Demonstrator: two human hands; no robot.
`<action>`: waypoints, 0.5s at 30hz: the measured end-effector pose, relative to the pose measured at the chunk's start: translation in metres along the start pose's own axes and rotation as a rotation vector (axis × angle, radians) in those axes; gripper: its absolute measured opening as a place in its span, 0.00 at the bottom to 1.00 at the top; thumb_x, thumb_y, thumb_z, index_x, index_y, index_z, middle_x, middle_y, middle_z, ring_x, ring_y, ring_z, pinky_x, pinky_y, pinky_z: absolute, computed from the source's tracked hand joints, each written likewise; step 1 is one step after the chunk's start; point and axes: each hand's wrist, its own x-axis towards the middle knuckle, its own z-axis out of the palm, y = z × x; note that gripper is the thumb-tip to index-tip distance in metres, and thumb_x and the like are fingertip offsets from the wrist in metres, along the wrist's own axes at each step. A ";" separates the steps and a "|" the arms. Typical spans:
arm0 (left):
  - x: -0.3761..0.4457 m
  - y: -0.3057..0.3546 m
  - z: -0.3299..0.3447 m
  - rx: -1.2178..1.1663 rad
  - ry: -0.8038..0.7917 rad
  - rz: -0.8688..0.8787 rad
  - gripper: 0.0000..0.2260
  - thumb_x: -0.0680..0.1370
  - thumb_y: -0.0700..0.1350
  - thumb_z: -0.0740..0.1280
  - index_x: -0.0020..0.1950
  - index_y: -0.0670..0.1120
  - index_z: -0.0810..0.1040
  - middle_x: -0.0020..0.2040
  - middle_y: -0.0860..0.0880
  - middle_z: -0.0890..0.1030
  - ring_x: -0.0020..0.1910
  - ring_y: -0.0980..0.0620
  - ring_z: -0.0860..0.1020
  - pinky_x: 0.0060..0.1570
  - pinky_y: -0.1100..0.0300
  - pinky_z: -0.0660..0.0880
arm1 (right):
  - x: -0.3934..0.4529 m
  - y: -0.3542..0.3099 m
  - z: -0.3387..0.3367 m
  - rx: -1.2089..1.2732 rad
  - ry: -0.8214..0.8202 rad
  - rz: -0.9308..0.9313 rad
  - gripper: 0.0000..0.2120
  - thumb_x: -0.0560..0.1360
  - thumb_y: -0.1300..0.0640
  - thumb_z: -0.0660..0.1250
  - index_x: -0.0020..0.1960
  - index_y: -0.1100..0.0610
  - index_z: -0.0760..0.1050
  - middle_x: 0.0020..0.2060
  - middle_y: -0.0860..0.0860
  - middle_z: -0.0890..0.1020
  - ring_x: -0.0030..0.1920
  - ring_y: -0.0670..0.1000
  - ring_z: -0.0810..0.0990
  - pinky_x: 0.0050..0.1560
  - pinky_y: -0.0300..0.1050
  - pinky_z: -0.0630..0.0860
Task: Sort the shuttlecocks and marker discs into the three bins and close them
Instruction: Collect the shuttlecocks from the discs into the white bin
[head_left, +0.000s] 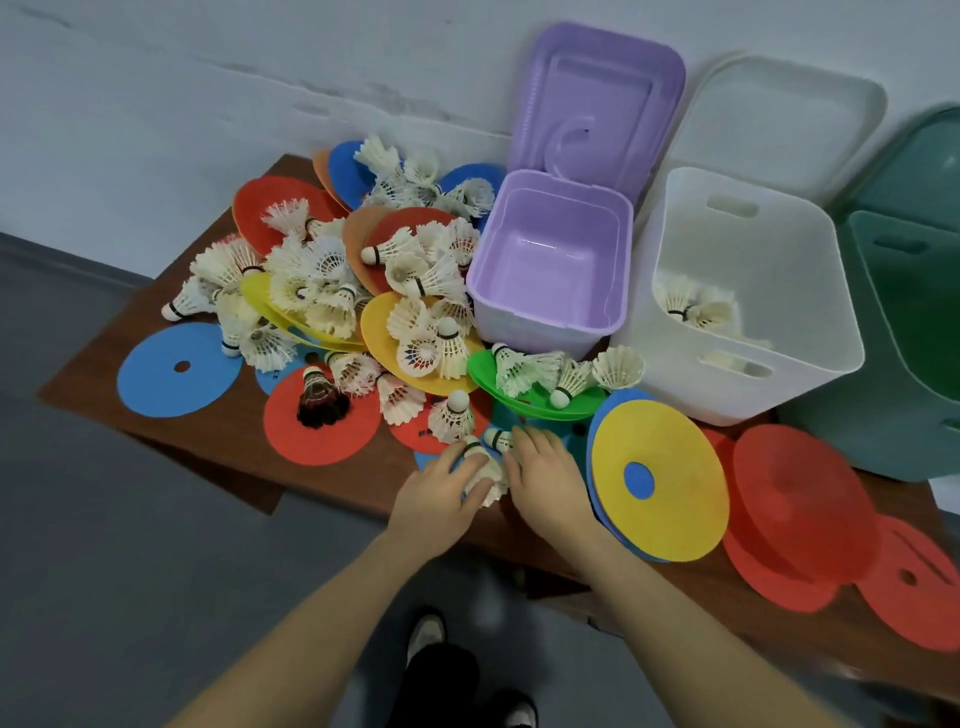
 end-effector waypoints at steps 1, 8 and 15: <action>-0.003 -0.002 -0.001 -0.020 0.013 -0.014 0.24 0.76 0.61 0.50 0.62 0.50 0.74 0.67 0.48 0.72 0.58 0.46 0.76 0.47 0.54 0.75 | -0.001 0.000 0.001 0.012 0.006 0.015 0.21 0.76 0.52 0.55 0.57 0.66 0.76 0.52 0.61 0.81 0.52 0.62 0.78 0.51 0.55 0.76; -0.008 0.005 0.001 -0.188 0.008 -0.088 0.24 0.77 0.61 0.53 0.70 0.52 0.66 0.69 0.52 0.69 0.65 0.51 0.70 0.59 0.52 0.70 | -0.012 0.014 0.013 -0.022 0.012 0.018 0.18 0.72 0.51 0.55 0.47 0.60 0.80 0.41 0.55 0.81 0.41 0.61 0.78 0.38 0.50 0.76; -0.017 0.015 0.004 -0.329 0.042 -0.184 0.17 0.80 0.51 0.60 0.67 0.49 0.71 0.70 0.48 0.67 0.67 0.48 0.67 0.62 0.57 0.65 | -0.024 0.019 0.024 0.403 -0.059 0.089 0.17 0.79 0.54 0.60 0.66 0.58 0.71 0.59 0.59 0.74 0.58 0.59 0.72 0.59 0.55 0.69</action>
